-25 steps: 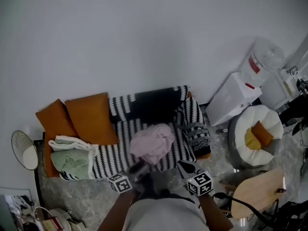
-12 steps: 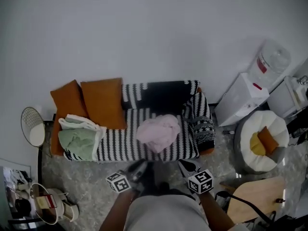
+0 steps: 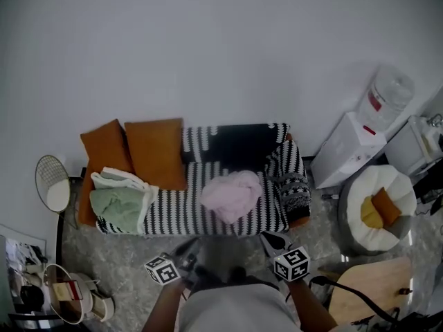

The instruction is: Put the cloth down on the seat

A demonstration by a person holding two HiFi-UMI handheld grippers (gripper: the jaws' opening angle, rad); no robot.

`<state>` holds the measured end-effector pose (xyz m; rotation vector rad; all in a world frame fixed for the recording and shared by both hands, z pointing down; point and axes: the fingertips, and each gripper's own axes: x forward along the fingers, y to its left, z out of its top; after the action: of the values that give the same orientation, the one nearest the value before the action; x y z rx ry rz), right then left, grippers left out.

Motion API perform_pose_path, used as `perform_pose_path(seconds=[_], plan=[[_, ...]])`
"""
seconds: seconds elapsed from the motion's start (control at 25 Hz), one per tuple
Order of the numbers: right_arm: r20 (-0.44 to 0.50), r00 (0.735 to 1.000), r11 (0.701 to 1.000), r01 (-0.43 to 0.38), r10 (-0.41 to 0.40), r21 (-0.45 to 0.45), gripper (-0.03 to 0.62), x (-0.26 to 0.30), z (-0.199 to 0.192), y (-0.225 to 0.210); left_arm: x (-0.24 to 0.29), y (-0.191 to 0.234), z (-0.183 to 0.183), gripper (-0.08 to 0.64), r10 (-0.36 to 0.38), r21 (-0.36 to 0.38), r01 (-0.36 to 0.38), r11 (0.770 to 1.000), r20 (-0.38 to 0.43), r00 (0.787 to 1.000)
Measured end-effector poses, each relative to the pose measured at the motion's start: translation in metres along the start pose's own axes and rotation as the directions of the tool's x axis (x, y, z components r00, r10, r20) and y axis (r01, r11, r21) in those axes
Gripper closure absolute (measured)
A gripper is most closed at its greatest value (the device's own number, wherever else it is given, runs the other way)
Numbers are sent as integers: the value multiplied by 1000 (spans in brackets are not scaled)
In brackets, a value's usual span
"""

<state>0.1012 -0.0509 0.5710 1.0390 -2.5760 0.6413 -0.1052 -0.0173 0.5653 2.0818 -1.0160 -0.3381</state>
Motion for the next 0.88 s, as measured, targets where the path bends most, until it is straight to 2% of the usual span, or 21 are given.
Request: perform_pose_path(seconds=[0.32, 0.56, 0.88], plan=[[31, 996, 995, 83, -85, 52, 589, 0, 3, 33, -38, -7, 13, 561, -28, 50, 32, 998, -73, 997], [52, 994, 994, 96, -98, 43, 589, 3, 4, 62, -52, 2, 12, 561, -71, 19, 73, 997, -115, 991], [58, 988, 988, 141, -145, 56, 589, 4, 2, 78, -64, 5, 19, 561, -110, 35, 116, 993, -145, 983]])
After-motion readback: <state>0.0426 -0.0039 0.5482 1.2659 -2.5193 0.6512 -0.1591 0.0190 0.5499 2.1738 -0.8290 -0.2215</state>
